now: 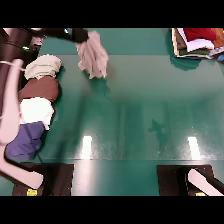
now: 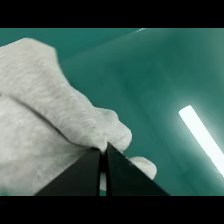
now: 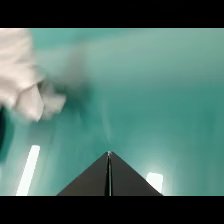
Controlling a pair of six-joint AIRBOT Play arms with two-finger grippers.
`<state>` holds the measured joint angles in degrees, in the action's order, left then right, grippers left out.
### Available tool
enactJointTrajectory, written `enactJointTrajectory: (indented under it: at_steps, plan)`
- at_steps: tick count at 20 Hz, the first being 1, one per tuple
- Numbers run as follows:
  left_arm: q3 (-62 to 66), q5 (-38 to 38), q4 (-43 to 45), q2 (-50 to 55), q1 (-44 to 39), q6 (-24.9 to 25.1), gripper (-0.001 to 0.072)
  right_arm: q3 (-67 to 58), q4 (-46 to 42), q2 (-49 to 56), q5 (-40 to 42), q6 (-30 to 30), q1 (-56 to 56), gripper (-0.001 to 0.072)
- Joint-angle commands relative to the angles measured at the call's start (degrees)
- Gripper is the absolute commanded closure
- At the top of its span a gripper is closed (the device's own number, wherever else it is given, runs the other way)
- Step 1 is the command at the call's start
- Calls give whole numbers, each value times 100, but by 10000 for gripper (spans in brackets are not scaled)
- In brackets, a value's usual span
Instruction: Fold the shirts.
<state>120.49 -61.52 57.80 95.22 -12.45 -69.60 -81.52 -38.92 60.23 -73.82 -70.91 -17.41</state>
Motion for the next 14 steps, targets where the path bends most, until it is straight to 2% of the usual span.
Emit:
enactJointTrajectory:
  at_steps: [1,4,6,9,12,14]
  plan:
    - [50,-1012,-638,-1215,-417,750,687,-693,125,-229,66,7,-297,699]
    - [-553,-1204,-597,-1860,-863,866,687,-1231,125,-238,9,7,-343,699]
    - [-1027,-1552,-525,-1897,-933,855,687,-1366,129,-234,15,7,-289,699]
    - [-2243,-1281,-199,-1812,-916,850,687,-1357,125,-234,-153,7,-122,699]
    - [-3139,-719,431,-1416,-916,479,674,-1355,24,-197,-175,4,144,699]
    - [-3241,-693,901,-1128,-905,94,674,-1355,-177,-197,-238,4,289,699]
